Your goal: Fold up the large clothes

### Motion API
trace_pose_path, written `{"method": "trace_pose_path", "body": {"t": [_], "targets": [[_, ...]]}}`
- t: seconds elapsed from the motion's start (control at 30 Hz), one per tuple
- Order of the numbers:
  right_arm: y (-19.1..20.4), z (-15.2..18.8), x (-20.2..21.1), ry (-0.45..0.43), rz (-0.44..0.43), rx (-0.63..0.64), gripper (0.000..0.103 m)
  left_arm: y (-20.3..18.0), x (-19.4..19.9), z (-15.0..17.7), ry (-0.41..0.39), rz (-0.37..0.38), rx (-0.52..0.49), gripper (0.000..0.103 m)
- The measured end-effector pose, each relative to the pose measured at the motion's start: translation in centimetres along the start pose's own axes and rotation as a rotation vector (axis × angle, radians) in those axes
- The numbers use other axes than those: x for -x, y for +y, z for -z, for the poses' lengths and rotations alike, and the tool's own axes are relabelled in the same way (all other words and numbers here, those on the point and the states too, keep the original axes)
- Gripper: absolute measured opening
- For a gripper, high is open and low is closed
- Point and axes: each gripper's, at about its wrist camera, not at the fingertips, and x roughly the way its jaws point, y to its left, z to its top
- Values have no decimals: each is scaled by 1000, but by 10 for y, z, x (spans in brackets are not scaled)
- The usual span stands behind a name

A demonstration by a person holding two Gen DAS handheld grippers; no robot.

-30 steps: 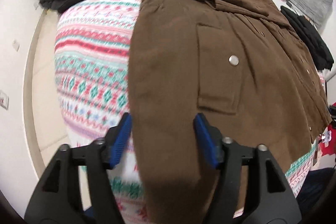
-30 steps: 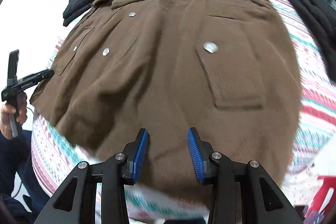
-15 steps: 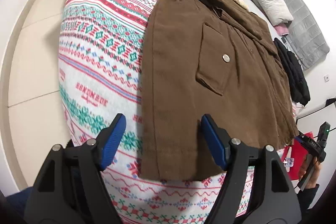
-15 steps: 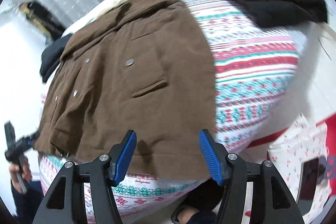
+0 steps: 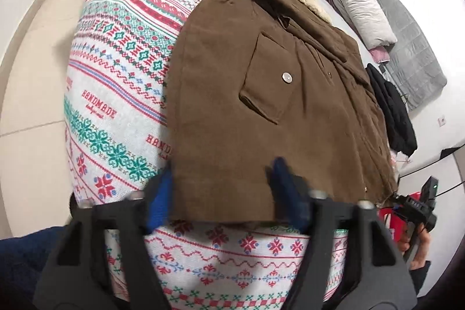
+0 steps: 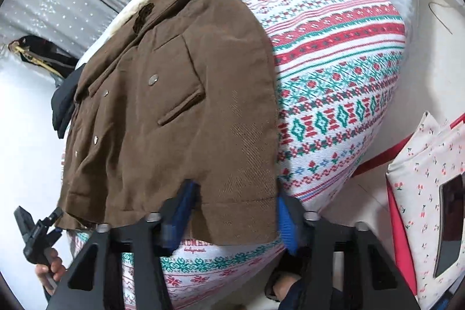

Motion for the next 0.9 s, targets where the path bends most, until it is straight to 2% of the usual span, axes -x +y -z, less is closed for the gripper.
{"method": "trace_pose_path", "body": {"t": [0.13, 0.2, 0.27, 0.3, 0.37, 0.47, 0.53, 0.63, 0.67, 0.7, 0.73, 0.77, 0.8, 0.83, 0.9], "targets": [[-5, -1, 2, -7, -32, -12, 23, 8, -4, -2, -4, 26, 53, 25], [0, -2, 5, -24, -42, -2, 16, 13, 3, -7, -19, 45, 90, 18], [2, -6, 23, -95, -85, 7, 14, 14, 20, -13, -68, 49, 99, 16], [3, -8, 36, -143, -112, 3, 13, 14, 37, -21, -122, 52, 95, 16], [-1, -11, 64, -228, -169, -13, 12, 18, 64, -31, -187, 87, 118, 16], [-11, -11, 110, -344, -261, -31, 11, 28, 88, -42, -192, 159, 178, 15], [-8, -8, 120, -373, -239, -5, 11, 29, 99, -41, -209, 153, 173, 15], [-5, -5, 122, -380, -247, -17, 11, 29, 103, -32, -189, 165, 174, 15], [-4, -3, 122, -372, -241, -6, 11, 28, 99, -29, -183, 148, 161, 15], [-2, -5, 118, -365, -239, -6, 11, 24, 89, -24, -167, 93, 130, 16], [-3, -6, 112, -342, -233, -14, 11, 22, 78, -21, -137, 43, 110, 16], [-6, -3, 106, -320, -221, -25, 11, 25, 60, -18, -74, -5, 108, 17], [-11, -5, 96, -285, -202, -44, 12, 32, 46, -17, -19, -22, 127, 18], [-17, -7, 83, -232, -170, -69, 12, 43, 29, -16, 42, -22, 171, 20], [-30, -11, 60, -145, -115, -108, 14, 60, 17, -13, 78, 10, 233, 23]]}}
